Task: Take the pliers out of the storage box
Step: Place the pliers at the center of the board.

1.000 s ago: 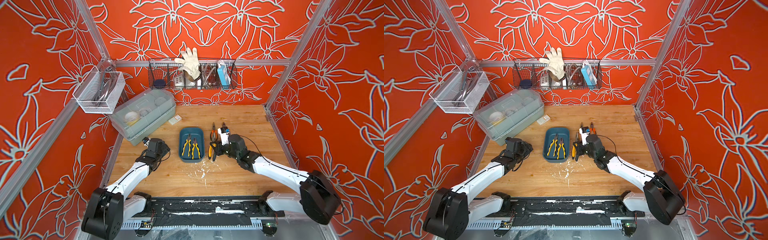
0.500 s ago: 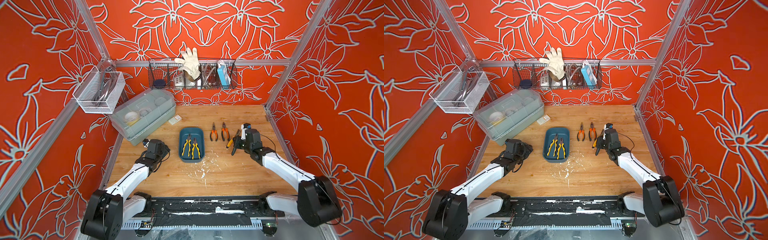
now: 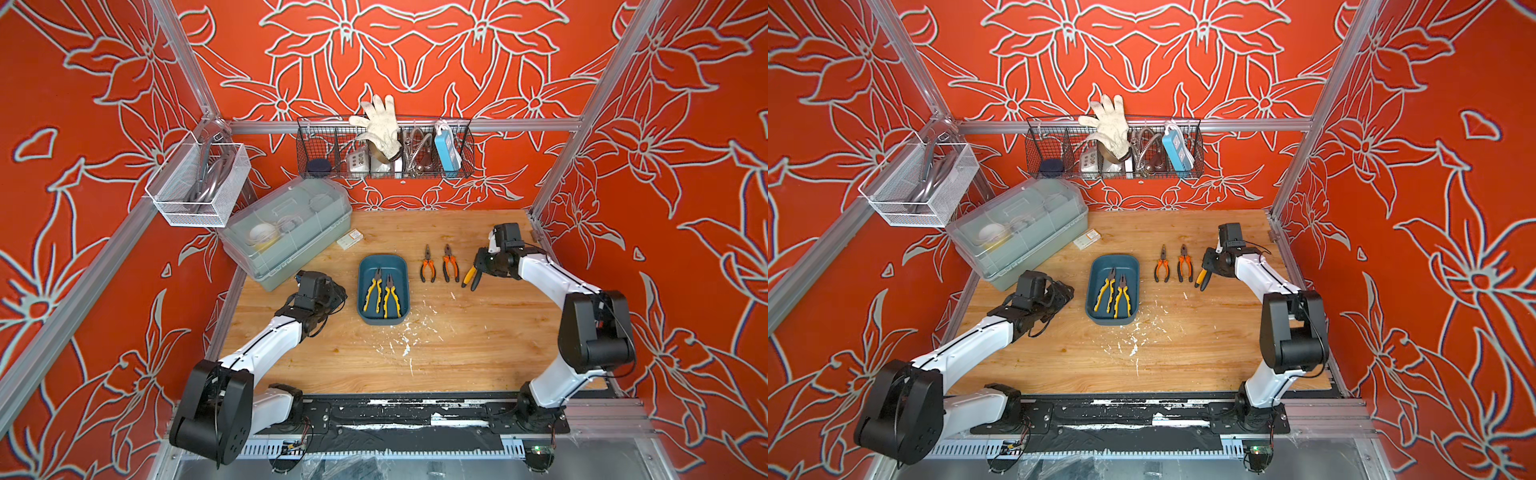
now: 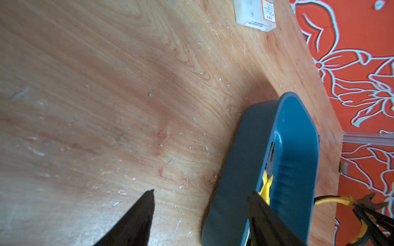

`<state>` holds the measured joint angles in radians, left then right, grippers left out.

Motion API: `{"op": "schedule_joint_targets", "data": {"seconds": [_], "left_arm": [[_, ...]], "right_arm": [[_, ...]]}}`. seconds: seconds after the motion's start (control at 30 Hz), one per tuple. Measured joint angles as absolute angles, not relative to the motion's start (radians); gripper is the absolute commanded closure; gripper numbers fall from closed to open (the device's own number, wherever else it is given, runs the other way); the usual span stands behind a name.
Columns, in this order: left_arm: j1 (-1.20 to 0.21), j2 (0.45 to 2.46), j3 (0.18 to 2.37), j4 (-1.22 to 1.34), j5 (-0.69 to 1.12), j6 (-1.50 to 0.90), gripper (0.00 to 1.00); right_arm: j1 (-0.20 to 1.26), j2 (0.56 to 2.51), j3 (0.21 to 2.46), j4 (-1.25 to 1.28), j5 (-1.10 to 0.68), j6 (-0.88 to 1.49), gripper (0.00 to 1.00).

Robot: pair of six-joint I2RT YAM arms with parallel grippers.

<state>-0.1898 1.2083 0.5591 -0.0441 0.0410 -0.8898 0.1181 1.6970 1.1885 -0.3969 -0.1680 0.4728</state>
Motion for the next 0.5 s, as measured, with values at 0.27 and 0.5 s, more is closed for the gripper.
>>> {"op": "schedule_joint_targets", "data": {"seconds": [0.27,0.5], "left_arm": [[-0.192,1.208,0.559,-0.043,0.055,-0.889,0.31],[-0.197,1.207,0.559,-0.043,0.055,-0.886,0.31]], "right_arm": [[0.11,1.815,1.298,-0.492,-0.139,0.43,1.0],[0.094,1.894,1.354,-0.524,-0.13,0.417,1.0]]}}
